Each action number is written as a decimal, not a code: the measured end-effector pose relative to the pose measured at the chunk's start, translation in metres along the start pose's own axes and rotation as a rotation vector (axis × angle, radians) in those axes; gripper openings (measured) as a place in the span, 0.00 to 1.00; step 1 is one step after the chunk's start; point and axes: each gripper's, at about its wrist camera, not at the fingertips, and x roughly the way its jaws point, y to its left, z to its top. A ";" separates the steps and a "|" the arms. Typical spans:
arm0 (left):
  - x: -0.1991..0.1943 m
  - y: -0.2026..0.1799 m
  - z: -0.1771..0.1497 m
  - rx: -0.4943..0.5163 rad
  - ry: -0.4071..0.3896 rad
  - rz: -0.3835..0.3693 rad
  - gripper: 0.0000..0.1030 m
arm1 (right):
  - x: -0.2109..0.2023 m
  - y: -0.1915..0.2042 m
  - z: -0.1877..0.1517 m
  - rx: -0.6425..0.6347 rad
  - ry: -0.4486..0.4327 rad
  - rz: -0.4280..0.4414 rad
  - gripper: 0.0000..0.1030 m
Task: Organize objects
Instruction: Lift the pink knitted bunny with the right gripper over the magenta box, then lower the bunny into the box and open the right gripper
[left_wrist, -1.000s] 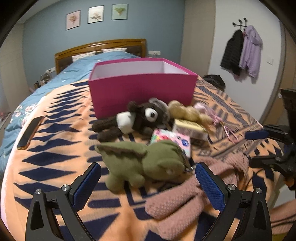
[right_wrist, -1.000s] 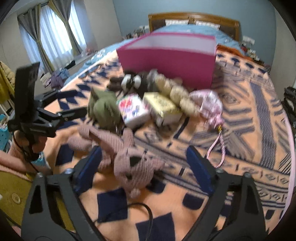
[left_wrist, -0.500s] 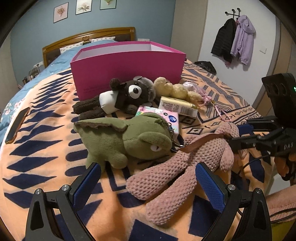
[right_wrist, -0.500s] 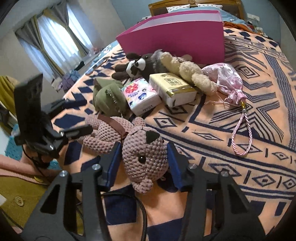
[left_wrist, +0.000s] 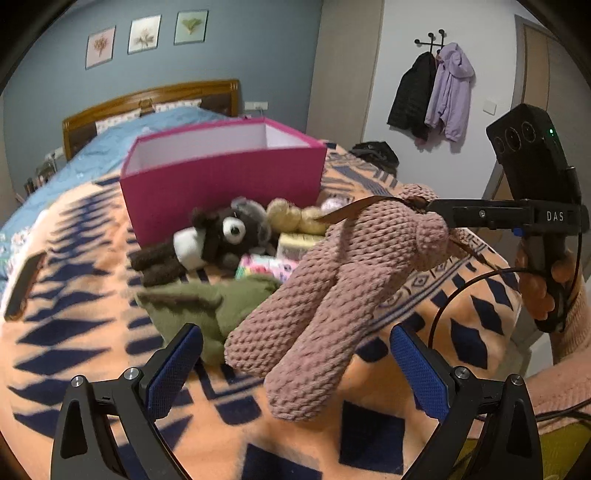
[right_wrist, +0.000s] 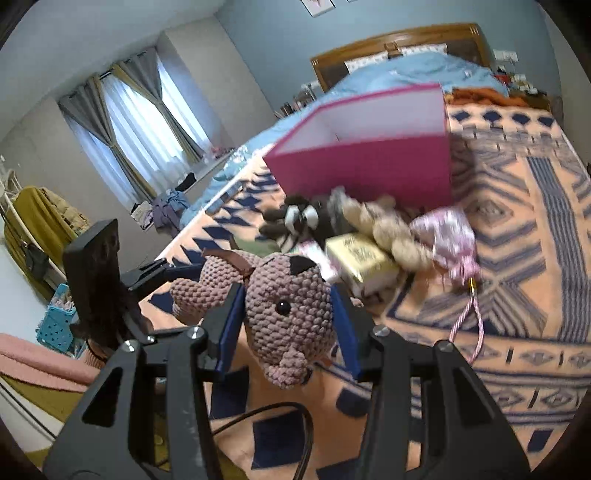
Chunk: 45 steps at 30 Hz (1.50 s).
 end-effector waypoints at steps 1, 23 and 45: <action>-0.001 0.001 0.003 -0.002 -0.005 0.004 0.96 | 0.001 0.002 0.004 -0.007 -0.007 0.009 0.48; 0.013 0.082 0.106 -0.042 -0.064 0.152 0.36 | 0.045 0.012 0.110 -0.128 -0.129 -0.005 0.48; 0.096 0.152 0.163 -0.055 0.039 0.288 0.35 | 0.136 -0.045 0.189 -0.043 -0.052 -0.027 0.48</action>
